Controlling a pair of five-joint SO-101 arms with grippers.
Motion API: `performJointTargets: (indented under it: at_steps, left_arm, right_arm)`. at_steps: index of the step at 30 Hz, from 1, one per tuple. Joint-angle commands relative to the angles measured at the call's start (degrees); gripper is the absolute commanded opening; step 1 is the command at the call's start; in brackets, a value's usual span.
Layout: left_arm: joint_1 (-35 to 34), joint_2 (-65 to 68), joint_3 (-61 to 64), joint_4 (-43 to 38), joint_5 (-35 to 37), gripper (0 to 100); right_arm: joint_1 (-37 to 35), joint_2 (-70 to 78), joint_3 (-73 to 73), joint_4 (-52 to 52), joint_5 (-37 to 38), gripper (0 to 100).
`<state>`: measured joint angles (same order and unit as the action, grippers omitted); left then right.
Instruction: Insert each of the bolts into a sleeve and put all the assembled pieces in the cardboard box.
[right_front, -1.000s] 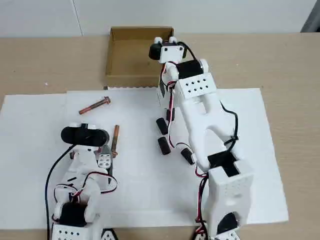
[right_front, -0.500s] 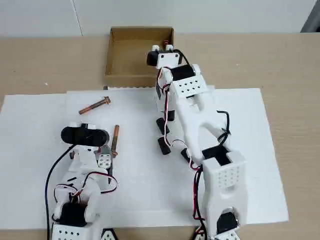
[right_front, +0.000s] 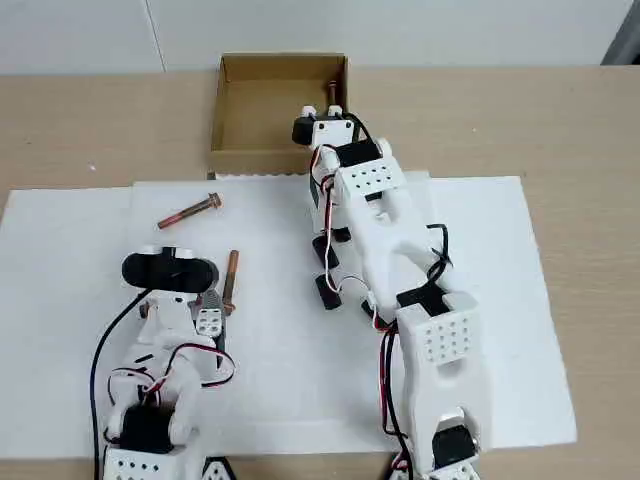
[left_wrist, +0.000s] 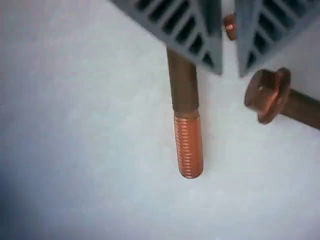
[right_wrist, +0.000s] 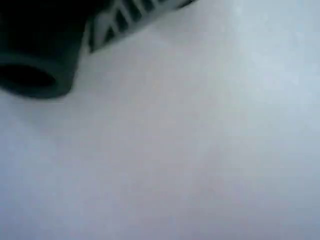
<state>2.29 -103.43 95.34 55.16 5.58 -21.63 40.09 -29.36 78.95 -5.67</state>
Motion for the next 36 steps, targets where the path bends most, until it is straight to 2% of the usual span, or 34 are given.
performJointTargets:
  at_steps: [1, 3, 8, 23, 26, 29, 36]
  left_arm:
    - [-0.1, -0.6, -0.2, -0.2, -0.4, 1]
    - [-0.1, -0.6, -0.2, -0.2, -0.4, 1]
    - [-0.1, -0.6, -0.3, -0.2, -0.4, 1]
    - [-0.1, -0.6, -0.3, -0.3, -0.4, 1]
    - [-0.1, -0.6, -0.3, -0.3, -0.4, 1]
    - [-0.1, -0.6, -0.4, -0.3, -0.4, 1]
    - [0.4, -0.3, -5.8, 2.6, -0.4, 1]
  right_arm:
    - [0.4, 0.4, -1.5, -0.1, -0.5, 4.9]
    - [0.2, 0.5, -1.5, -0.3, -0.5, 0.0]
    - [0.1, -2.6, -3.2, 0.7, -0.6, 0.3]
    - [-1.8, -30.1, -4.9, 17.1, -0.7, 0.3]
    - [-0.8, -34.7, -4.4, 17.5, -3.3, 0.3]
    - [-0.5, -39.7, 0.6, 17.5, -3.8, 0.3]
    - [-0.1, -54.4, 22.8, 16.8, -7.0, 0.3]
